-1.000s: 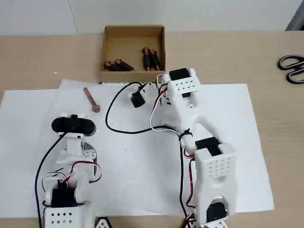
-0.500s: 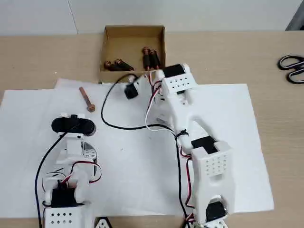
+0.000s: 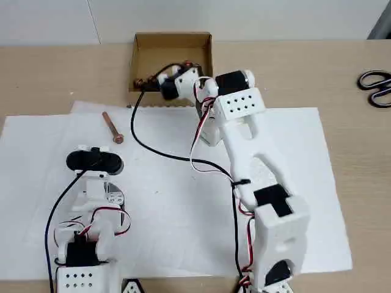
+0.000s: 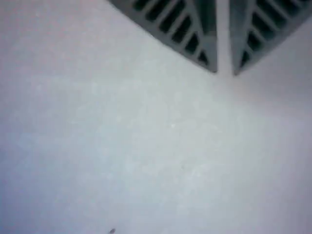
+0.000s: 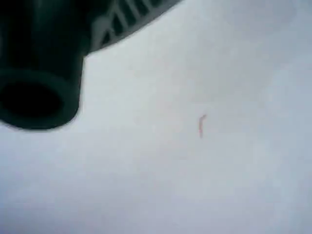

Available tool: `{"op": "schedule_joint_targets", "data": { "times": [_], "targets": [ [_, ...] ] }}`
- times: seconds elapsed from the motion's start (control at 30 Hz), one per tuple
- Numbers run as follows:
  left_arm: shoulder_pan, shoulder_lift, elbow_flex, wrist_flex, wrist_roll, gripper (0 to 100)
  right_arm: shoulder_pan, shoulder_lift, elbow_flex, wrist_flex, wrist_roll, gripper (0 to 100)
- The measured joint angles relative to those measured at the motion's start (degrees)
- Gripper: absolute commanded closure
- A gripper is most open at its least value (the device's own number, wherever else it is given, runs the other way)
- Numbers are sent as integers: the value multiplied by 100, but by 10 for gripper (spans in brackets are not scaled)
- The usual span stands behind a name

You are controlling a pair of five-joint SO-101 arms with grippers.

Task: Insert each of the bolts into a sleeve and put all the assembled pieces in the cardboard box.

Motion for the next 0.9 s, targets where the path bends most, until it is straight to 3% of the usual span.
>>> {"op": "schedule_joint_targets", "data": {
  "times": [0.3,0.6,0.9],
  "targets": [
    [0,0,0,0,0,994,26,-1565,985,35,-1002,995],
    [0,0,0,0,0,994,62,-2919,2840,0,-1143,995],
    [0,0,0,0,0,994,-105,-3007,4853,-1767,-818,995]
  ]
}}
